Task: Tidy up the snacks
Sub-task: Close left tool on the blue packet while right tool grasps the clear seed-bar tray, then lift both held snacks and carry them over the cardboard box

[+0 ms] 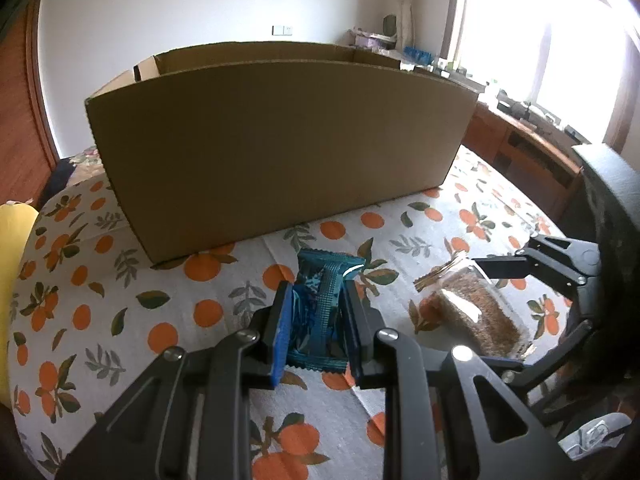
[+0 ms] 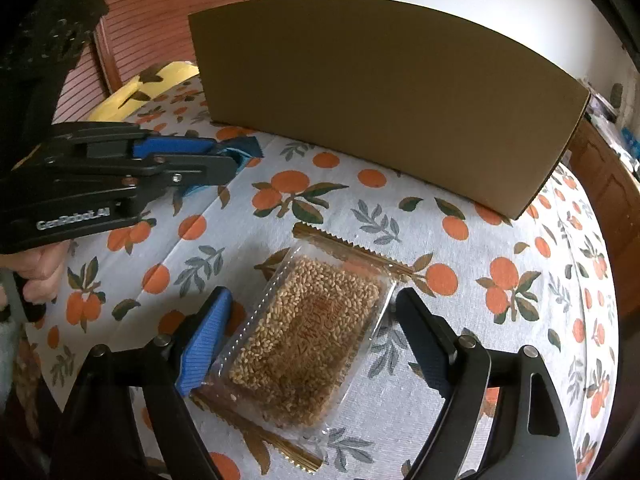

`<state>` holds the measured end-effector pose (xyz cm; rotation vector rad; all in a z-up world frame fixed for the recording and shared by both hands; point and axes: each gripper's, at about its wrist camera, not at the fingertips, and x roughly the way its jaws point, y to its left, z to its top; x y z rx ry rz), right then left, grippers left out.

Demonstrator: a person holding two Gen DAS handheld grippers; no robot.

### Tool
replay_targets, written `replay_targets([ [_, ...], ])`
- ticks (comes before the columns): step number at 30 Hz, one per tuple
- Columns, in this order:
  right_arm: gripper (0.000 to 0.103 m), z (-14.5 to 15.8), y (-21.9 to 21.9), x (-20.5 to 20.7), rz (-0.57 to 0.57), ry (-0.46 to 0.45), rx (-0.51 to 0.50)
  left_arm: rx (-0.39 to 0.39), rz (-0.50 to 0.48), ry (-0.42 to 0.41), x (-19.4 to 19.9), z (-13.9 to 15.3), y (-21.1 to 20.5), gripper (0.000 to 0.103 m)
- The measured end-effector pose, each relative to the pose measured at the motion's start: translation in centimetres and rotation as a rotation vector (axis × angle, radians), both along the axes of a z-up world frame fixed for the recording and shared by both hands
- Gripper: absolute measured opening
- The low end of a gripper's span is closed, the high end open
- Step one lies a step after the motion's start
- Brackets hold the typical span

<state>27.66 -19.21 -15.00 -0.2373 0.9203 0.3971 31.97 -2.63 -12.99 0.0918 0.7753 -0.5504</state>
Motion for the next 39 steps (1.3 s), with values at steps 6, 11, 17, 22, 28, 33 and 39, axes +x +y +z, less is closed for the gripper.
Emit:
replay_targets([
  [6,0.074,0.1,1.0,0.5,-0.038,0.009,-0.009,0.003,-0.008,-0.033,-0.9,1.2,0.5,0.023],
  [11,0.054,0.2,1.9,0.5,-0.047,0.027,-0.017,0.011,-0.004,-0.046,-1.5,1.9,1.0,0.023],
  [17,0.046,0.5,1.6,-0.4,-0.056,0.035,-0.041,0.022,0.008,-0.067,-2.5,3.2,1.4,0.023],
  [22,0.046,1.6,-0.3,-1.6,-0.085,0.016,-0.005,0.035,0.015,-0.091,-3.5,4.3,1.1,0.023],
  [28,0.046,3.3,-2.6,-3.0,-0.112,-0.023,0.01,0.048,0.019,-0.112,-4.3,5.5,0.4,0.023],
  [33,0.046,4.8,-4.6,-4.1,-0.133,-0.053,0.024,0.05,0.015,-0.132,-4.9,6.7,-0.2,0.023],
  [39,0.046,6.6,-6.0,-4.5,-0.135,-0.089,0.034,0.061,0.016,-0.156,-5.3,7.8,-0.9,0.023],
])
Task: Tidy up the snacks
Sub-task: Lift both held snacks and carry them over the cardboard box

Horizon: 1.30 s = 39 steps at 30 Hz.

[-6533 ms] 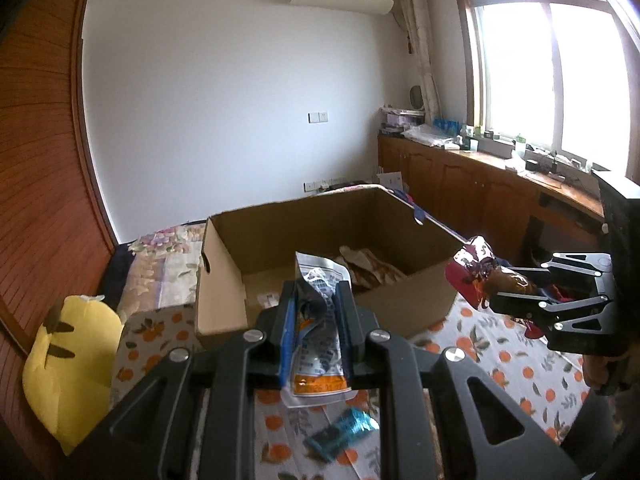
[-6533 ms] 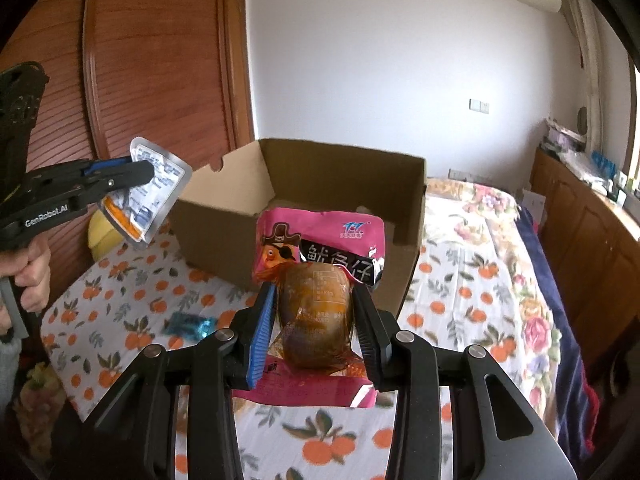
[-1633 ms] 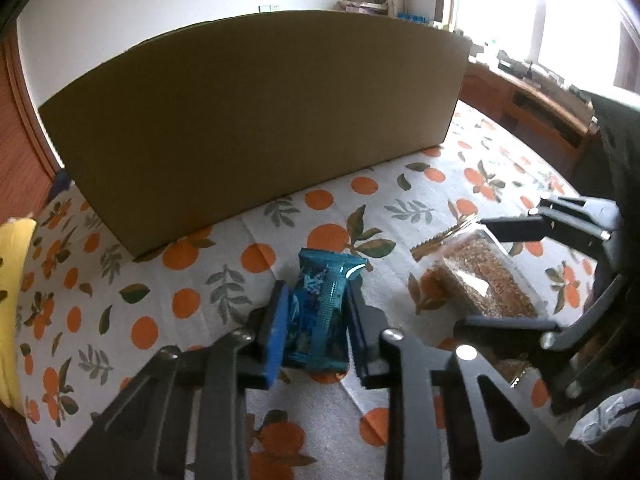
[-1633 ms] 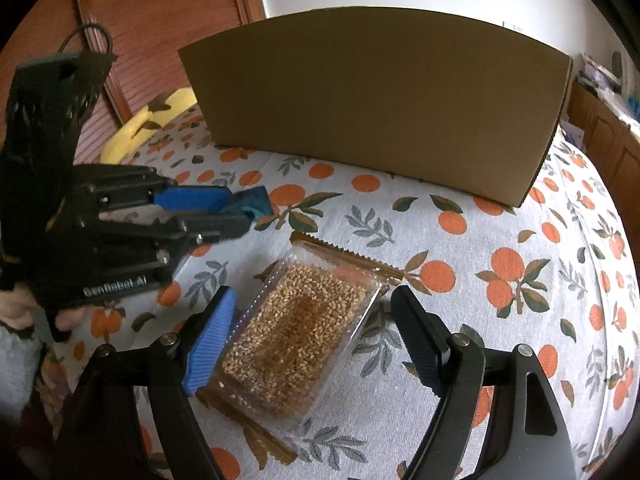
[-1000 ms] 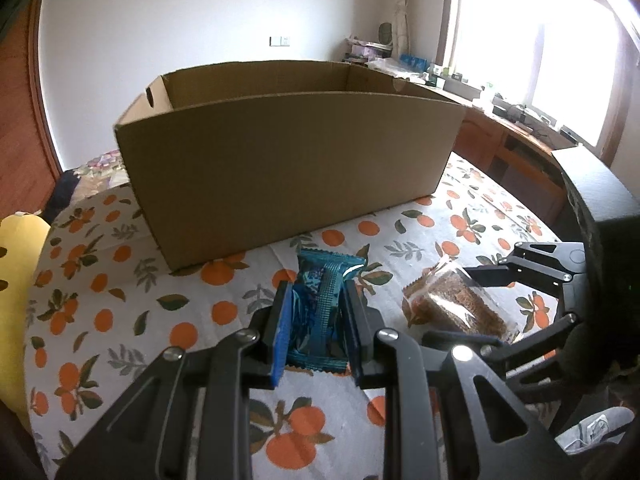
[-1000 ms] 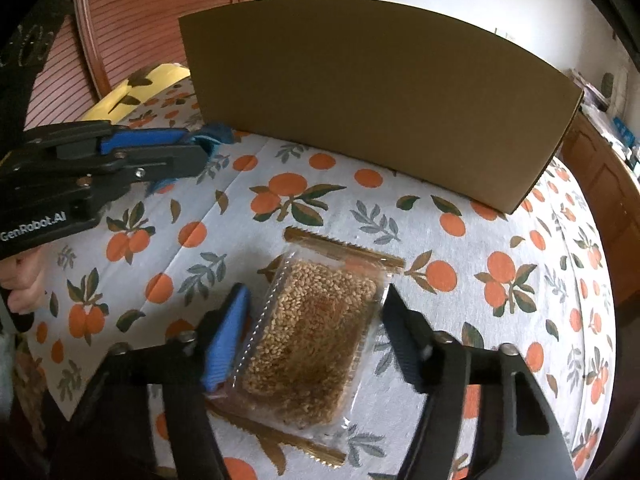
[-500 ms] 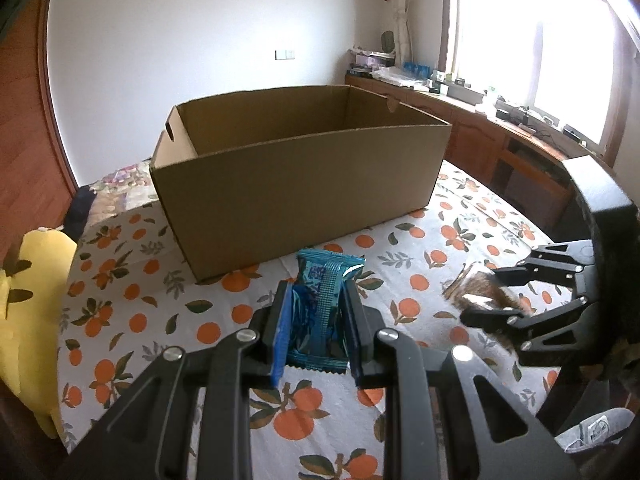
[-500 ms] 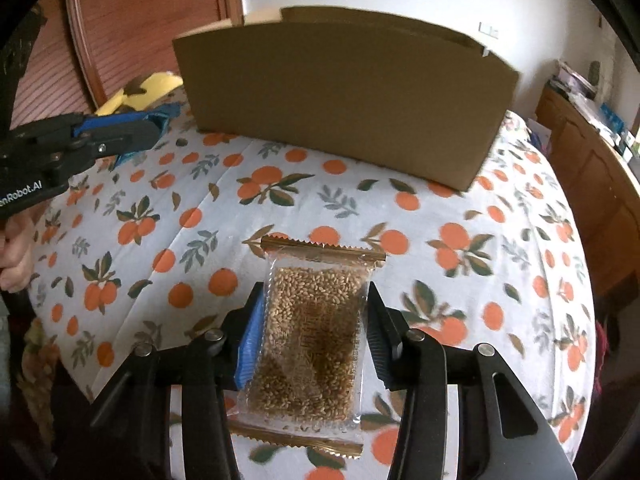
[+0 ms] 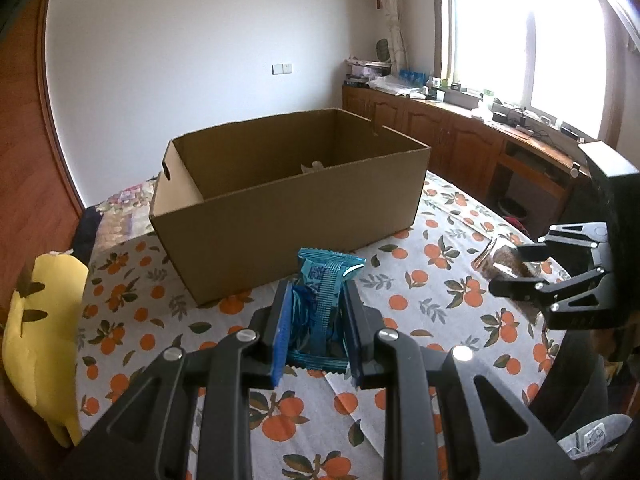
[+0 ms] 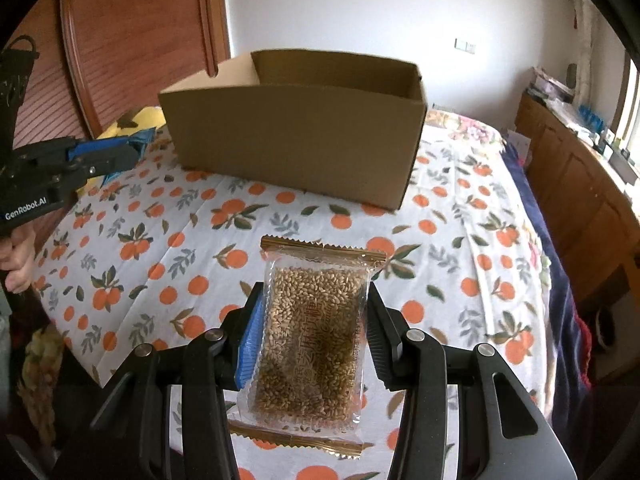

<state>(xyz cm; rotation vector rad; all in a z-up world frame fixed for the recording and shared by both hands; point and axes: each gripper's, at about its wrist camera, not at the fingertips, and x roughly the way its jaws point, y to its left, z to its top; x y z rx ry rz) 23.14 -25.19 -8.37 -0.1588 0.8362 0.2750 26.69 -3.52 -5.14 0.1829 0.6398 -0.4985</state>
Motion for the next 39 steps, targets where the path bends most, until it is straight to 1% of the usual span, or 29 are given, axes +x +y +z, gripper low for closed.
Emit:
replay_targets([
  [6,0.046,1.9,-0.5,0.1,0.011,-0.041,0.002,0.007,0.009,-0.021,0.0,1.0,-0.2,0.023],
  [16,0.046,4.5,-1.0,0.0,0.02,-0.083,-0.016,0.01,0.013,-0.059,0.6,3.1,0.2,0.023],
  [23,0.046,6.7,-0.6,0.7,0.052,-0.124,-0.019,-0.016,0.031,-0.102,1.6,5.5,0.6,0.023],
  [28,0.046,8.1,-0.2,1.9,0.08,-0.145,-0.025,-0.029,0.059,-0.13,2.9,6.9,0.8,0.023],
  [33,0.046,9.0,0.6,3.7,0.111,-0.167,-0.044,-0.027,0.064,-0.151,4.6,7.8,0.5,0.023],
  [37,0.046,9.2,1.1,5.5,0.127,-0.176,-0.066,-0.03,0.072,-0.158,6.2,8.1,0.4,0.023],
  [39,0.046,9.1,1.1,6.5,0.132,-0.178,-0.067,-0.022,0.079,-0.156,7.5,7.7,0.3,0.023],
])
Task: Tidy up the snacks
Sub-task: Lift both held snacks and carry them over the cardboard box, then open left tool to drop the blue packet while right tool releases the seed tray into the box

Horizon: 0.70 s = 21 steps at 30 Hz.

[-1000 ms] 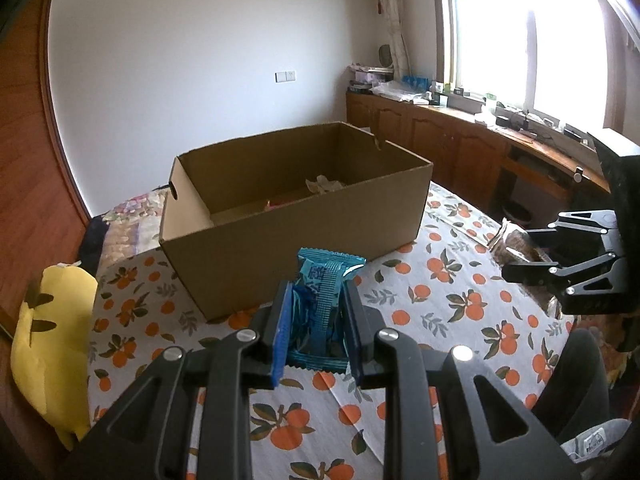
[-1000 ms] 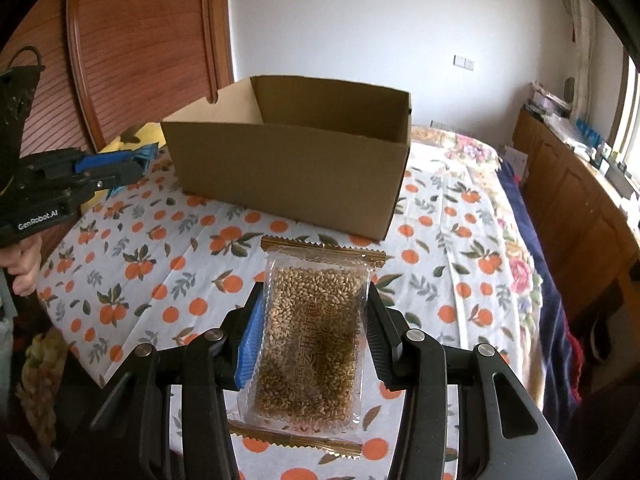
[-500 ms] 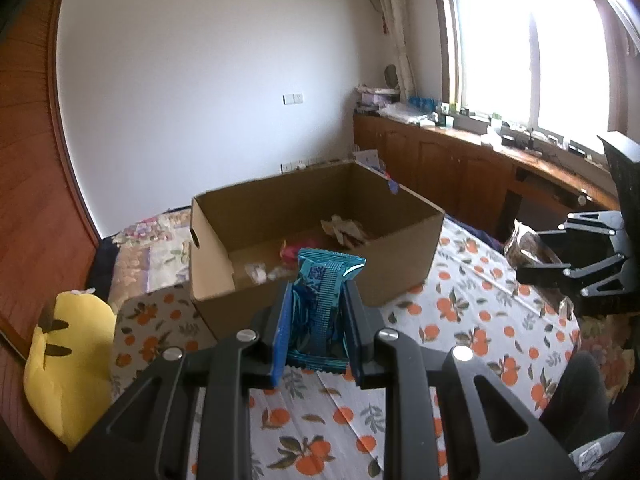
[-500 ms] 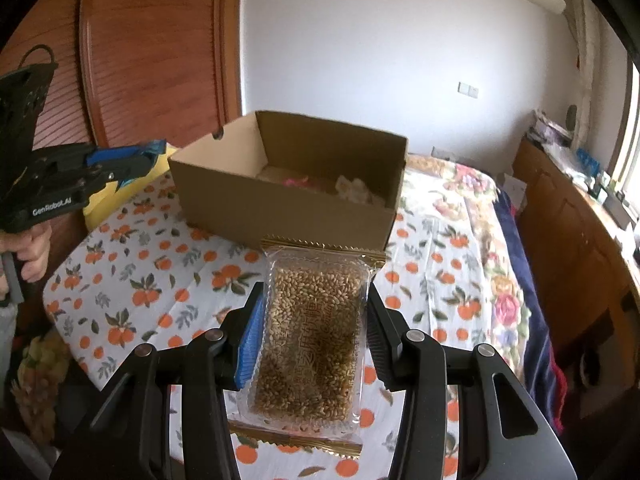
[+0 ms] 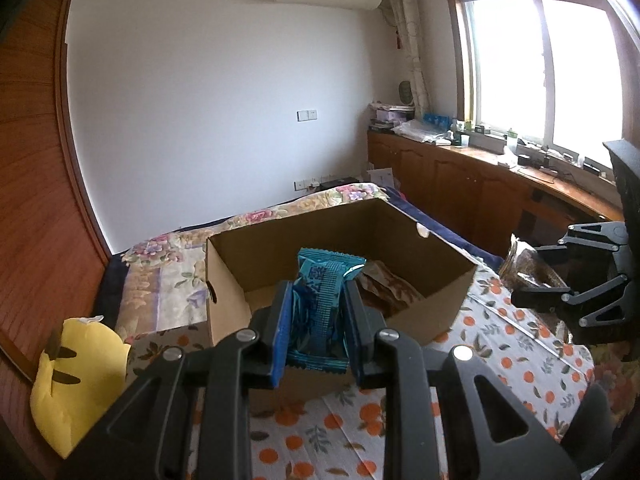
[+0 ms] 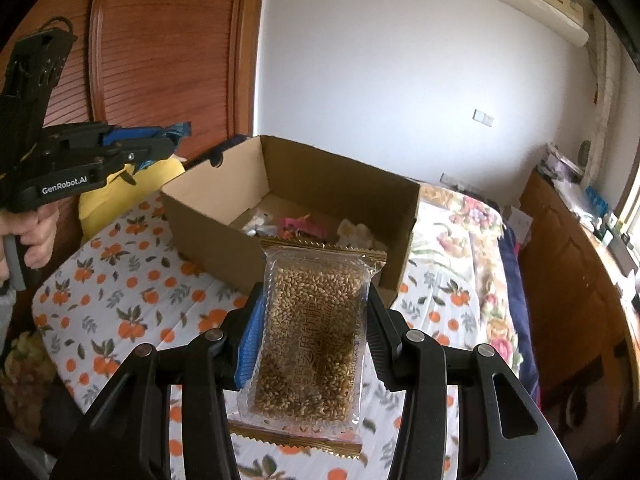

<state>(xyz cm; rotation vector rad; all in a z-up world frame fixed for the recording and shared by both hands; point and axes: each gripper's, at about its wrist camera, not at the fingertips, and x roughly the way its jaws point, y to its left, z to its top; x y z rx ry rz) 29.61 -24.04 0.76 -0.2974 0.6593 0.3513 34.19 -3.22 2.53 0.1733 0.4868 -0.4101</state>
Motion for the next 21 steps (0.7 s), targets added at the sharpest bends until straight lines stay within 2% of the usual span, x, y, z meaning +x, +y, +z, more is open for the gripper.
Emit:
replay_targets([
  [3,0.046,0.2,0.0,1.6,0.0,-0.007,0.021,0.03,0.015,0.006,1.9,-1.1,-0.2,0.023],
  [11,0.046,0.4,0.5,6.4,0.013,-0.029,0.069,0.023,0.038,0.065,7.2,-3.7,0.0,0.023],
  [21,0.046,-2.2,1.3,11.8,0.01,-0.009,0.133,0.007,0.027,0.118,10.3,-6.1,-0.4,0.024],
])
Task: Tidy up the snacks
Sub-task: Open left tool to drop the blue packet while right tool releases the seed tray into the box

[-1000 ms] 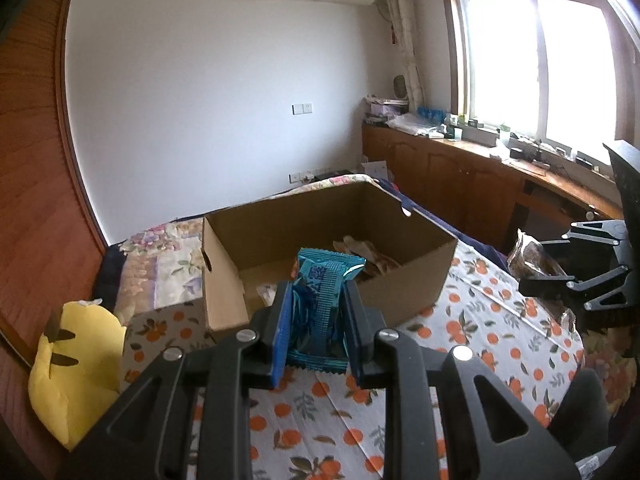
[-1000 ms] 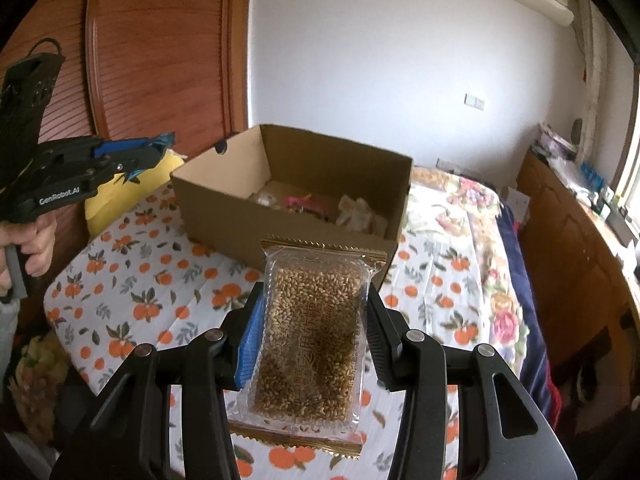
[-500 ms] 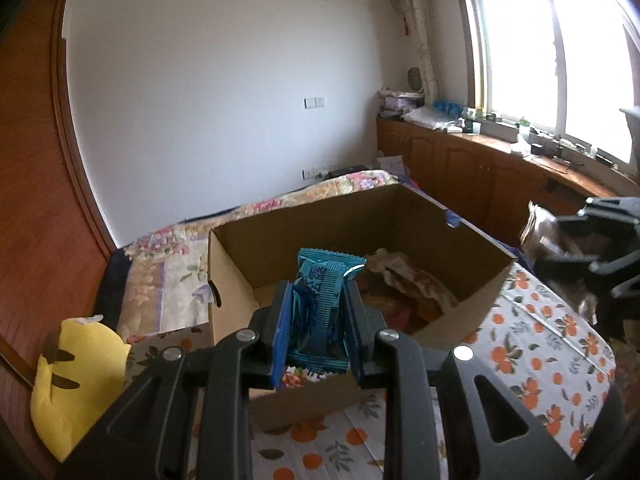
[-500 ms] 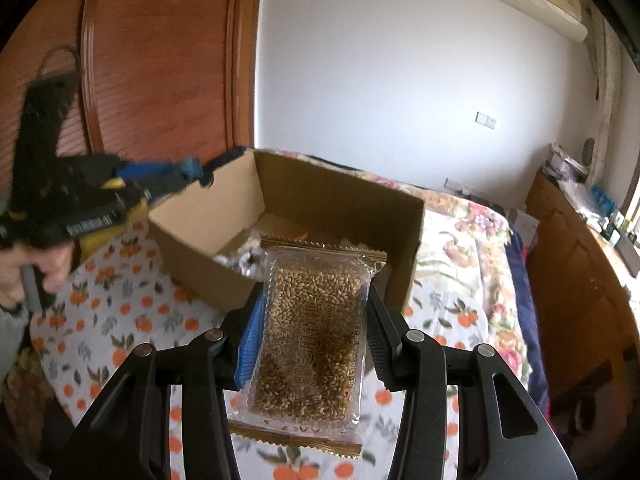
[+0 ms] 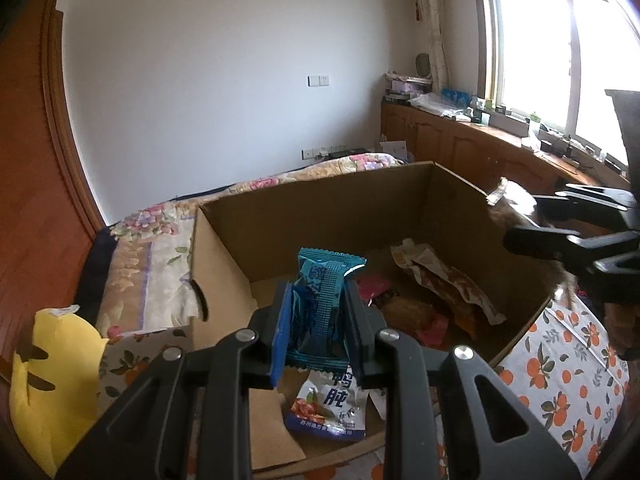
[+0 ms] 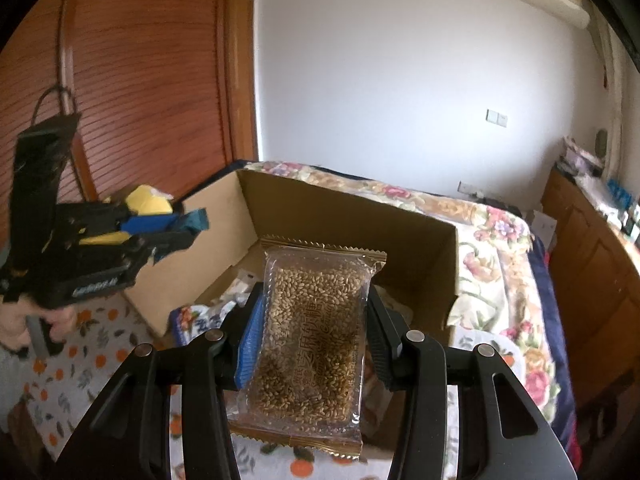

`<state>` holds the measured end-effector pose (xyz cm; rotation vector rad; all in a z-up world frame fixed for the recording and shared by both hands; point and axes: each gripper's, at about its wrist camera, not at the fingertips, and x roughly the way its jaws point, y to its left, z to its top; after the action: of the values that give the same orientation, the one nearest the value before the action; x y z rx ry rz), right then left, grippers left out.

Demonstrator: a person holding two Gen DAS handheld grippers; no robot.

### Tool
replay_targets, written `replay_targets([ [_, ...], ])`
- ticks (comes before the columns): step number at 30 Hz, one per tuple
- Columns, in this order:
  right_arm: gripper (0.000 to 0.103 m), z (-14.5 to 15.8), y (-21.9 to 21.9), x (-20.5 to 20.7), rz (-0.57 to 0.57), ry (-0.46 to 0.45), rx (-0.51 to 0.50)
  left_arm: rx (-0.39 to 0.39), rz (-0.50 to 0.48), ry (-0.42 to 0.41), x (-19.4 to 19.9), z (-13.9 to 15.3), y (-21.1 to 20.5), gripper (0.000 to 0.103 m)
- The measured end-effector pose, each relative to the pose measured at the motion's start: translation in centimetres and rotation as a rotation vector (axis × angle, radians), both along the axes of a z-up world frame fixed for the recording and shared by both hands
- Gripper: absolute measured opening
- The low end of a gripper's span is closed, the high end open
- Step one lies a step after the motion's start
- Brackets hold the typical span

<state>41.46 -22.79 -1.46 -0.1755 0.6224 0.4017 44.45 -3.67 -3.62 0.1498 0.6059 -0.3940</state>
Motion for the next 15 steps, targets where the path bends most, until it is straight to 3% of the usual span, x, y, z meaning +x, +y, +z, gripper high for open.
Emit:
replay_targets([
  [6,0.046,-2.0,-0.3,2.6,-0.022,0.063,0.047,-0.005,-0.031,0.018,0.0,-1.3,-1.0,0.026],
  [15,0.046,-4.1,0.4,3.7,-0.02,0.1,0.029,-0.025,-0.039,0.046,0.2,-2.2,-1.8,0.031],
])
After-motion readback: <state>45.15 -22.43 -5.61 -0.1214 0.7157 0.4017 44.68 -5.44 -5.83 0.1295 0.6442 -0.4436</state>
